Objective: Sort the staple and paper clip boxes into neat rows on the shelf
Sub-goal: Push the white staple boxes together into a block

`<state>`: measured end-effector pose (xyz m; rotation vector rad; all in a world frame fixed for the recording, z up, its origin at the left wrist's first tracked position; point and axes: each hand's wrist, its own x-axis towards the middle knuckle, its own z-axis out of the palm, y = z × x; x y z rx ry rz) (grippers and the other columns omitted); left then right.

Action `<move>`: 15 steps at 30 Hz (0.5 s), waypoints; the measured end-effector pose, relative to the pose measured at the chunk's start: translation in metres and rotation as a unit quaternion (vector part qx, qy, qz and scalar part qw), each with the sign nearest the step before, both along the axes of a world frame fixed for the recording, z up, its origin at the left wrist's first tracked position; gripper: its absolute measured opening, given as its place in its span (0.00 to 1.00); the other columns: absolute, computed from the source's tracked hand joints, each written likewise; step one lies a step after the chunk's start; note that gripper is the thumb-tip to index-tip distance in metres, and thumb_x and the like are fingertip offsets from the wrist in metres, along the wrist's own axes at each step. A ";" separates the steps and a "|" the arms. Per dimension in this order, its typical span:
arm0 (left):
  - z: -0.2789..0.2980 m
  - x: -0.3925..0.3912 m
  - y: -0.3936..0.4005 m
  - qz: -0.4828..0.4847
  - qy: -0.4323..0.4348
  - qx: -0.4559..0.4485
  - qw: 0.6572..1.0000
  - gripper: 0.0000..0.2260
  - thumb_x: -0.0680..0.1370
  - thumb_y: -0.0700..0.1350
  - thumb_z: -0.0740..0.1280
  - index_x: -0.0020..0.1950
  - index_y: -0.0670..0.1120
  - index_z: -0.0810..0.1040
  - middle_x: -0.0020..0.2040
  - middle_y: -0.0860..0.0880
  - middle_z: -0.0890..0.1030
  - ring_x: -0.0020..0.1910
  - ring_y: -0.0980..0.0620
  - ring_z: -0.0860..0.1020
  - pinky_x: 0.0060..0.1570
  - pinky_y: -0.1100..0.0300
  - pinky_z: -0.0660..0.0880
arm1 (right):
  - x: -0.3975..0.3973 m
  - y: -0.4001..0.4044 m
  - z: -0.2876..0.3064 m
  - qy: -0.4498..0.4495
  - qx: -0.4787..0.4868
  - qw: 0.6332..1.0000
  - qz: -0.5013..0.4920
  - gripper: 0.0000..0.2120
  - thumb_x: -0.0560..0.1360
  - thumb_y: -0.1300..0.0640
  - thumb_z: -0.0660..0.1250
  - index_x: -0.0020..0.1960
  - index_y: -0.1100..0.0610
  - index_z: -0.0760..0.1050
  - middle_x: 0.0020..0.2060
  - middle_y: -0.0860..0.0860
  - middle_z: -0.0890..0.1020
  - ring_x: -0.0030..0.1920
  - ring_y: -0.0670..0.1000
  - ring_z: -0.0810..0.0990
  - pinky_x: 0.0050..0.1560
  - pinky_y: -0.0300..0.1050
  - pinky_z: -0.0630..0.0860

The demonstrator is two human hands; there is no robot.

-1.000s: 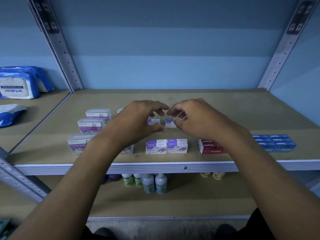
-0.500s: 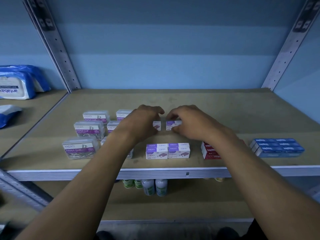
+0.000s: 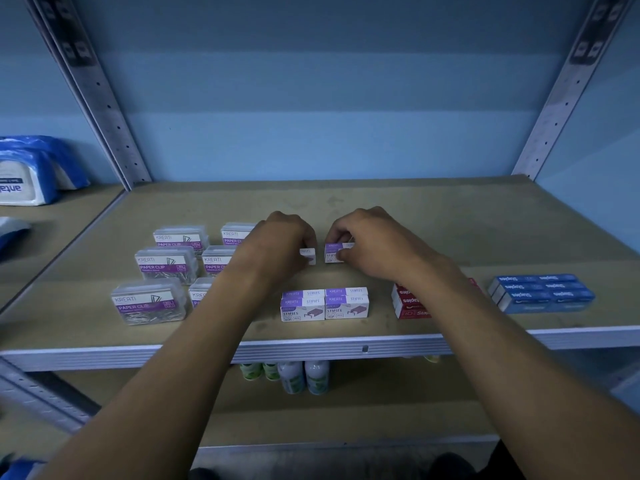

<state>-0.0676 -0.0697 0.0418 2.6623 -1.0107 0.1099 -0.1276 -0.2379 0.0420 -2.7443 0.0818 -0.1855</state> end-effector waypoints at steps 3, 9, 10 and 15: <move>0.009 -0.010 0.003 -0.007 0.004 -0.021 1.000 0.07 0.72 0.42 0.72 0.45 0.54 0.85 0.45 0.51 0.83 0.48 0.49 0.78 0.50 0.53 0.77 | -0.010 0.000 0.008 -0.011 0.002 1.000 0.011 0.10 0.74 0.60 0.70 0.49 0.46 0.84 0.49 0.48 0.82 0.51 0.49 0.80 0.52 0.47 0.80; 0.021 -0.031 0.013 -0.014 0.005 -0.033 0.999 0.07 0.72 0.44 0.75 0.49 0.55 0.86 0.46 0.52 0.84 0.45 0.53 0.80 0.46 0.56 0.78 | -0.034 0.008 0.023 -0.007 0.014 0.999 0.030 0.08 0.75 0.59 0.71 0.50 0.47 0.85 0.47 0.45 0.83 0.48 0.44 0.79 0.48 0.45 0.79; 0.021 -0.034 0.015 -0.018 0.006 -0.033 0.999 0.07 0.72 0.45 0.75 0.49 0.55 0.86 0.46 0.52 0.84 0.44 0.54 0.80 0.45 0.57 0.78 | -0.037 0.010 0.024 -0.003 0.014 0.999 0.035 0.09 0.75 0.60 0.71 0.50 0.48 0.85 0.46 0.45 0.84 0.47 0.44 0.79 0.46 0.42 0.78; 0.024 -0.046 0.022 -0.034 0.010 -0.031 0.999 0.07 0.73 0.45 0.74 0.49 0.55 0.85 0.45 0.53 0.84 0.44 0.54 0.80 0.45 0.55 0.79 | -0.047 0.013 0.027 0.006 0.006 0.999 0.052 0.09 0.75 0.60 0.72 0.52 0.48 0.85 0.47 0.44 0.85 0.46 0.42 0.79 0.42 0.39 0.78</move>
